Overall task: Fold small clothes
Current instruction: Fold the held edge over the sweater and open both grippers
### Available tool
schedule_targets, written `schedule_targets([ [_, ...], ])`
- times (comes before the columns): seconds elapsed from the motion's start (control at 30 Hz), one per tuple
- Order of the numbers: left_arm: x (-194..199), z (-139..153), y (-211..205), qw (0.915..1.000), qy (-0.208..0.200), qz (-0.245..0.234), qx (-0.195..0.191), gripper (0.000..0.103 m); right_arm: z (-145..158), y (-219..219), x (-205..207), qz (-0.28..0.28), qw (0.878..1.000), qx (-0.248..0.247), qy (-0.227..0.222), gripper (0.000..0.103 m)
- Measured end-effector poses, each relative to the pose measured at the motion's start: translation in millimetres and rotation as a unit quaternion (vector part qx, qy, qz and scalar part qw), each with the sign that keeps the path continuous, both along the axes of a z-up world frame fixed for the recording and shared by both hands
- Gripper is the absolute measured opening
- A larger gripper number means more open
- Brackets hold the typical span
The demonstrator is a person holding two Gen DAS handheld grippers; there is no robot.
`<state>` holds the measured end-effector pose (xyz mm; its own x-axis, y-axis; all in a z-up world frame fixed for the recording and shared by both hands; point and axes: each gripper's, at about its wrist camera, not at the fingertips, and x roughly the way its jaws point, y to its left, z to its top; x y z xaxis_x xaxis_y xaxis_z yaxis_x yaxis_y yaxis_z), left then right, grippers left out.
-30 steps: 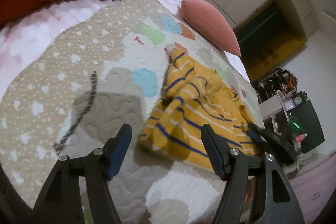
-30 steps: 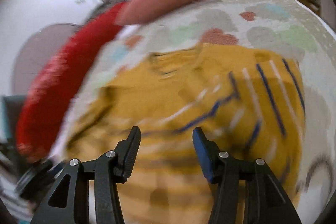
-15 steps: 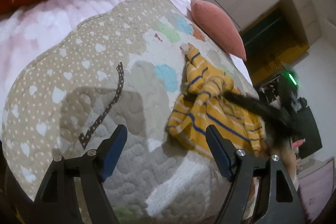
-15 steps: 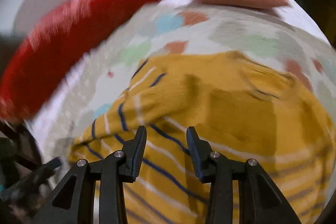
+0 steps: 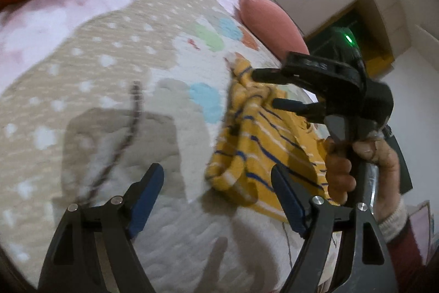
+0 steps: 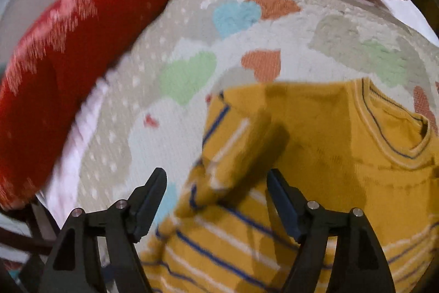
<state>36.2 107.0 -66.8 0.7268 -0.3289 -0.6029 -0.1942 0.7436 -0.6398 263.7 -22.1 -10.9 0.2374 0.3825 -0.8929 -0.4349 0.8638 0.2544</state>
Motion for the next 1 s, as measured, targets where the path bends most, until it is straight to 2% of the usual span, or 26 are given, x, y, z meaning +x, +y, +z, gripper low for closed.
schedule_targets([
  [0.07, 4.5, -0.6, -8.5, 0.9999, 0.003, -0.012, -0.005, 0.079, -7.0, 12.8, -2.3, 0.014, 0.999, -0.027, 0.011, 0.081],
  [0.17, -5.4, 2.4, -7.8, 0.9997, -0.003, -0.015, -0.022, 0.079, -20.8, 41.8, -6.8, 0.031, 0.995, -0.091, -0.007, 0.087],
  [0.27, -24.4, 3.3, 2.1, 0.9997, 0.001, 0.002, -0.026, 0.079, -40.7, 73.8, -19.7, 0.053, 0.978, -0.195, -0.059, 0.085],
  [0.33, -36.6, 4.2, 8.4, 0.9996, 0.004, 0.014, -0.025, 0.079, -42.4, 82.6, -36.3, 0.071, 0.967, -0.220, -0.108, 0.065],
  [0.37, -43.9, 6.0, 11.9, 0.9995, 0.005, 0.022, -0.022, 0.079, -40.0, 81.2, -43.1, 0.074, 0.963, -0.226, -0.124, 0.041],
  [0.4, -47.9, 7.7, 13.4, 0.9994, 0.006, 0.029, -0.019, 0.079, -37.8, 78.0, -46.5, 0.072, 0.960, -0.232, -0.136, 0.033],
  [0.47, -55.6, 12.3, 15.2, 0.9990, 0.008, 0.040, -0.017, 0.079, -29.1, 61.4, -48.1, 0.072, 0.966, -0.206, -0.137, 0.022],
  [0.53, -57.6, 17.6, 12.6, 0.9989, 0.007, 0.045, -0.014, 0.079, -11.8, 35.8, -47.6, 0.060, 0.976, -0.162, -0.134, 0.020],
  [0.67, -53.1, 30.4, -6.9, 0.9992, 0.009, 0.039, 0.003, 0.079, 28.5, -25.2, -51.9, 0.027, 0.984, -0.092, -0.153, 0.019],
  [0.83, -37.1, 36.6, -48.6, 0.9995, 0.020, 0.001, 0.022, 0.080, 62.6, -147.6, -52.0, -0.053, 0.986, -0.019, -0.157, 0.018],
  [0.9, -31.4, 36.6, -65.6, 0.9991, 0.024, -0.017, 0.032, 0.080, 63.6, -216.2, -53.0, -0.100, 0.983, 0.000, -0.155, 0.017],
  [1.0, -19.7, 35.2, -94.1, 0.9974, 0.033, -0.048, 0.042, 0.080, 49.1, -293.8, -49.6, -0.164, 0.976, 0.005, -0.145, 0.017],
])
